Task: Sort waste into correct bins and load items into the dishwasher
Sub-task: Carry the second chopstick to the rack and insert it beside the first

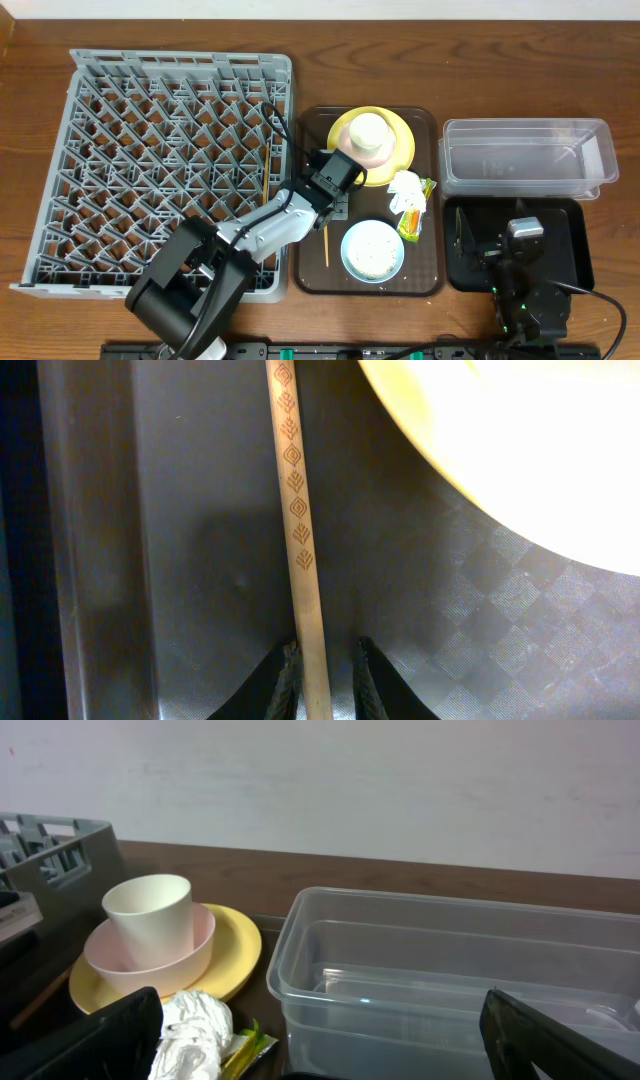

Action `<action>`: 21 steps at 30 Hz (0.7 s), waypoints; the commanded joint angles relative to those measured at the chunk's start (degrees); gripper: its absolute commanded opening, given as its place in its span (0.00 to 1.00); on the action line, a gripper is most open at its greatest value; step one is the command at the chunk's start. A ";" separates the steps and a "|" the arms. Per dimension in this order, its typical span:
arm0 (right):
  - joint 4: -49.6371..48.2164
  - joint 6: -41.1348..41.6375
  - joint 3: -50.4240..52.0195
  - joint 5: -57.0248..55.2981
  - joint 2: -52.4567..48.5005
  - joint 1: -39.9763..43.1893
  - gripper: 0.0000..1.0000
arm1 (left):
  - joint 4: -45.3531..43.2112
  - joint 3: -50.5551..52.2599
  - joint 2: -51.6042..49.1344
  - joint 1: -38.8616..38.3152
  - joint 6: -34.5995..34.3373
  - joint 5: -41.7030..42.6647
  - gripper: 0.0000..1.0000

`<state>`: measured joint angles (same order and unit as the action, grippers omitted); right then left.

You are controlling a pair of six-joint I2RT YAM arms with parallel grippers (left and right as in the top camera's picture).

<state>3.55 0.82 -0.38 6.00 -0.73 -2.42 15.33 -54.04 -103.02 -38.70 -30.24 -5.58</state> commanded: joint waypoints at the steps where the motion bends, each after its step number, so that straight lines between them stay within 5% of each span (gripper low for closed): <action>1: 0.15 0.39 0.07 0.28 -0.02 0.31 0.99 | 2.12 3.32 -5.66 -0.28 -2.40 2.51 0.20; 21: 0.15 0.39 0.07 0.28 -0.02 0.31 0.99 | 2.99 2.25 -5.53 -0.17 -2.80 0.83 0.08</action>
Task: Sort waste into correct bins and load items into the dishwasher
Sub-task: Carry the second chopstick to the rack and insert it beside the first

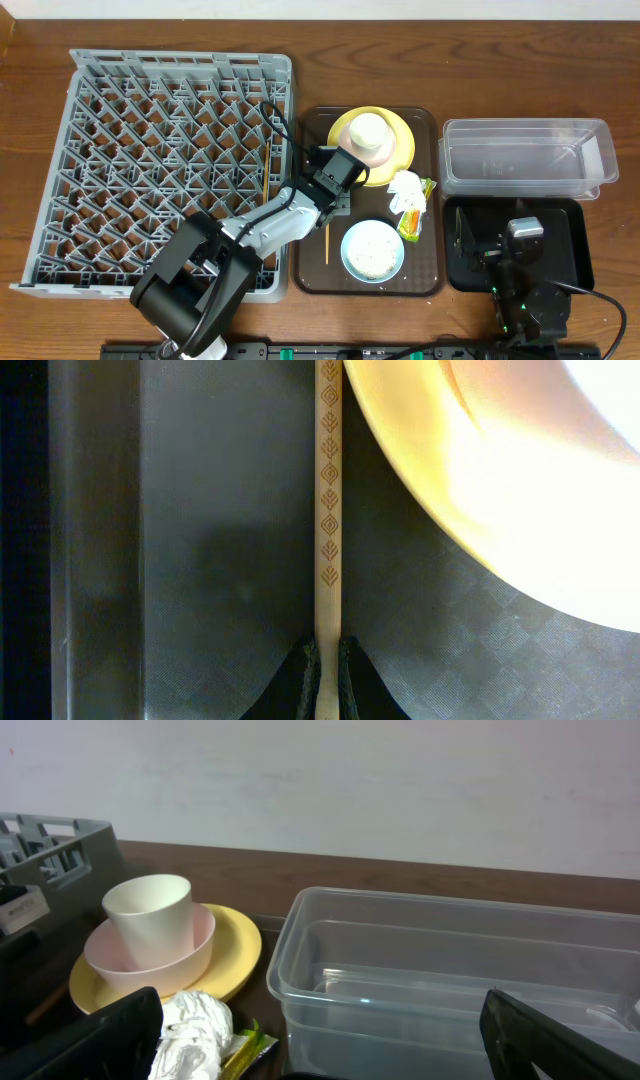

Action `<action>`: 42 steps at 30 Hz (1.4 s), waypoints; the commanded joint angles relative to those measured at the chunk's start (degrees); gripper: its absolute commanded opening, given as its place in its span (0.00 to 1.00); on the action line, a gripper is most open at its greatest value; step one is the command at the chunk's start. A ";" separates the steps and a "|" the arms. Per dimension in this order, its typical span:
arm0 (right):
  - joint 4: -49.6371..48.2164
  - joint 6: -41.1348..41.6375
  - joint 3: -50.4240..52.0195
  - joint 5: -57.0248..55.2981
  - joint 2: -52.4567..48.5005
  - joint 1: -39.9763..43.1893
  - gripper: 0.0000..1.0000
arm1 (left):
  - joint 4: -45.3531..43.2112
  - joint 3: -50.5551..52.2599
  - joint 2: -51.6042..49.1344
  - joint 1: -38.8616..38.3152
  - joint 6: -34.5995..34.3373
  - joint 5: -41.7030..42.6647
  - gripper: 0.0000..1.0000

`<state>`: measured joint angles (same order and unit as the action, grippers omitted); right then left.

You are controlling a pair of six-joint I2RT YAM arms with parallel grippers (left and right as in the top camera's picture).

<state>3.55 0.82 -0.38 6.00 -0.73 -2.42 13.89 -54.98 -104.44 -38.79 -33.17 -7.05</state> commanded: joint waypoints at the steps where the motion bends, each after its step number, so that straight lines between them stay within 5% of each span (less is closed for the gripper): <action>1: 0.15 0.39 0.07 0.28 -0.02 0.31 0.99 | 5.73 2.58 -3.32 0.00 0.13 1.40 0.08; 10: 0.15 0.39 0.07 0.28 -0.02 0.31 0.99 | 16.00 -2.38 15.56 1.01 6.03 -0.61 0.08; 18: 0.15 0.39 0.07 0.28 -0.02 0.31 0.99 | 22.34 -2.36 29.27 2.16 10.64 -10.73 0.08; 24: 0.15 0.39 0.07 0.28 -0.02 0.31 0.99 | 23.63 -2.14 28.37 7.85 13.27 -12.61 0.08; 30: 0.15 0.39 0.07 0.28 -0.02 0.31 0.99 | 22.93 -2.14 23.45 13.88 17.70 -2.91 0.08; 42: 0.15 0.39 0.07 0.28 -0.02 0.31 0.99 | 21.62 -2.14 18.80 15.76 18.95 0.66 0.08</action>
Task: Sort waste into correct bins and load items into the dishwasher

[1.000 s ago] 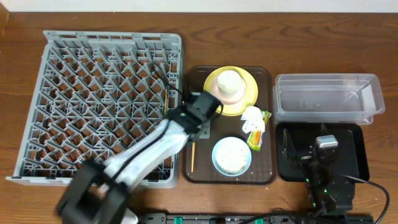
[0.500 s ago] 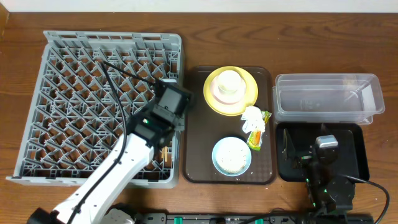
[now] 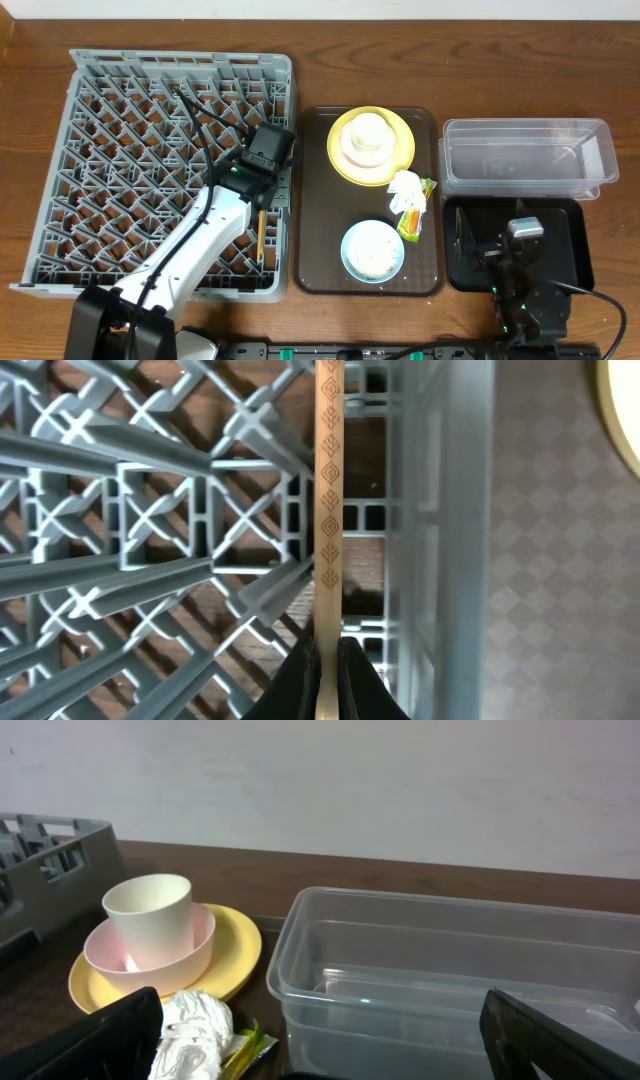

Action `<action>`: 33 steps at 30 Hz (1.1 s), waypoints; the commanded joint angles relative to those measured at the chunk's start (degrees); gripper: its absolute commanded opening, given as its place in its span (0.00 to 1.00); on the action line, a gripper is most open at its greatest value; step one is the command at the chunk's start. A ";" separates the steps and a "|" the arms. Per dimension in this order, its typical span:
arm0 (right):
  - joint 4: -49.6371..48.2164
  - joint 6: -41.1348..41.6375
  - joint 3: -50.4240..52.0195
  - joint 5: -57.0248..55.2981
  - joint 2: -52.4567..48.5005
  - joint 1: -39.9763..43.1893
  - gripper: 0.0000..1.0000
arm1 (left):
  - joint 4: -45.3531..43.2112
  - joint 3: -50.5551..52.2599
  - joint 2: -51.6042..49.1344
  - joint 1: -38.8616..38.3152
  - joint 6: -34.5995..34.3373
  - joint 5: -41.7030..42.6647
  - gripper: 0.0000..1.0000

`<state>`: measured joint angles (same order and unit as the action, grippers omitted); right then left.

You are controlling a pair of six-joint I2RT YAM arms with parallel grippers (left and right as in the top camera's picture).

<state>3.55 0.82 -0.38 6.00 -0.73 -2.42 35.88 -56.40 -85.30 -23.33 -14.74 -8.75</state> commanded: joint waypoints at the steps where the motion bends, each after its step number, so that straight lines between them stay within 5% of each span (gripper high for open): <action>1: 0.15 0.39 0.07 0.28 -0.02 0.31 0.99 | -0.50 -0.72 -0.35 0.31 -0.02 2.34 0.08; 8: 0.15 0.39 0.07 0.28 -0.02 0.31 0.99 | -0.81 -0.72 -0.35 0.31 -1.84 2.25 0.09; 14: 0.15 0.39 0.07 0.28 -0.02 0.31 0.99 | -0.81 -0.72 -0.35 0.31 -1.81 2.12 0.35; 30: 0.15 0.39 0.07 0.28 -0.02 0.31 0.99 | 1.46 -0.72 5.77 0.31 -4.48 2.14 0.41; 33: 0.15 0.39 0.07 0.28 -0.02 0.31 0.99 | 2.60 -0.72 10.03 0.31 -4.48 2.12 0.57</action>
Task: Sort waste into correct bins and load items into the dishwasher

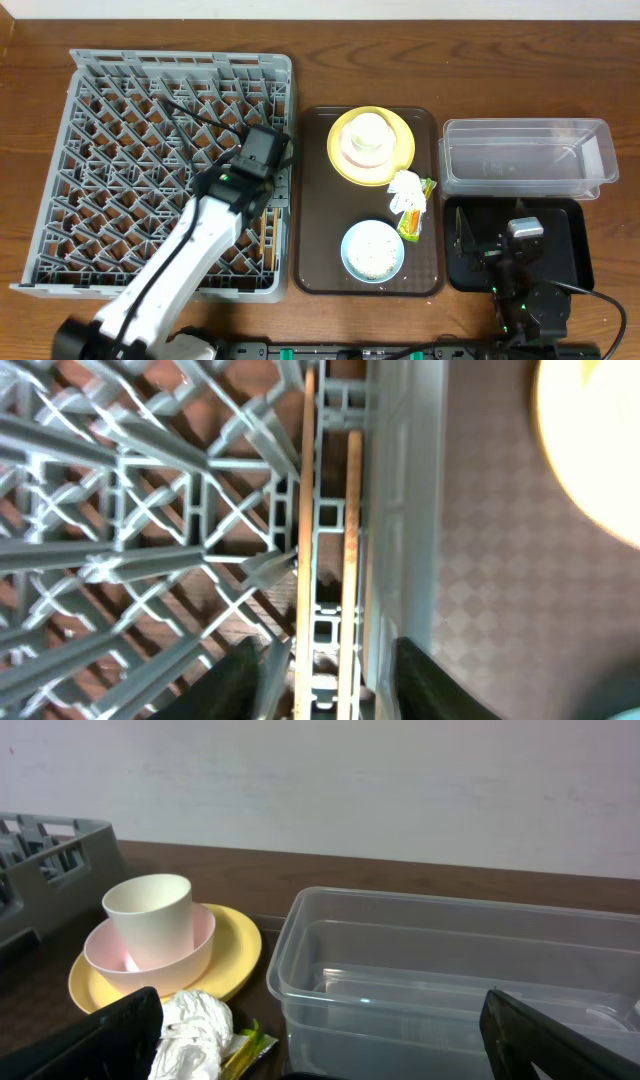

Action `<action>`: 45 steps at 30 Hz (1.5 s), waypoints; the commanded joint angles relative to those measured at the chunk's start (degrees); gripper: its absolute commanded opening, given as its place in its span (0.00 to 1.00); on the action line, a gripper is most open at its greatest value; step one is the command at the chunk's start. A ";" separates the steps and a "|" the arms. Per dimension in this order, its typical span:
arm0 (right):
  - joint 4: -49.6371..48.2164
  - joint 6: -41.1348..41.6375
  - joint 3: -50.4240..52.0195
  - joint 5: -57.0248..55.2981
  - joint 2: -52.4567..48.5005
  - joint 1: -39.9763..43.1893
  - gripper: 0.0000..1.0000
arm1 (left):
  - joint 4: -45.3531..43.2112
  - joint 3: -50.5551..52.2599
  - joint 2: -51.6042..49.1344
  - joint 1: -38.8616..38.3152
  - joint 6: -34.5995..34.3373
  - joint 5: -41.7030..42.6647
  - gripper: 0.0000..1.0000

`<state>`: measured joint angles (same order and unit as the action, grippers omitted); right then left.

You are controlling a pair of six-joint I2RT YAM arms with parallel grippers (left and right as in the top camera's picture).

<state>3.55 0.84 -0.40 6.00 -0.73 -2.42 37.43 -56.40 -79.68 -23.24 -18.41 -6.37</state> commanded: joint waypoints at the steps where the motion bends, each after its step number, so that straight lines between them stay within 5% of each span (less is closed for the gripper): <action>1: 0.15 0.37 0.09 0.28 -0.02 0.31 0.99 | 1.53 -0.72 5.60 0.22 -0.81 -0.28 0.62; 6: 0.15 0.37 0.09 0.28 -0.02 0.31 0.99 | 5.46 -0.72 12.20 2.86 -2.29 -0.96 0.80; 18: 0.02 1.51 0.09 2.14 -0.02 0.31 0.99 | 7.78 -0.72 14.40 3.93 -2.25 -0.90 0.88; 31: -7.54 28.59 -1.14 21.55 -0.02 0.31 0.99 | 7.78 -0.72 14.36 3.93 -2.25 -0.90 0.93; 38: 14.47 26.60 -19.19 23.15 -8.11 0.33 0.99 | 7.78 -0.72 14.36 3.93 -2.25 -0.90 0.94; 45: 47.23 14.93 -54.14 22.97 -38.01 0.31 0.99 | 7.78 -0.72 14.36 3.93 -2.25 -0.90 0.94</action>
<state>43.55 21.87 -43.92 28.23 -28.64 -2.42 45.08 -56.40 -65.43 -19.55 -20.75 -6.55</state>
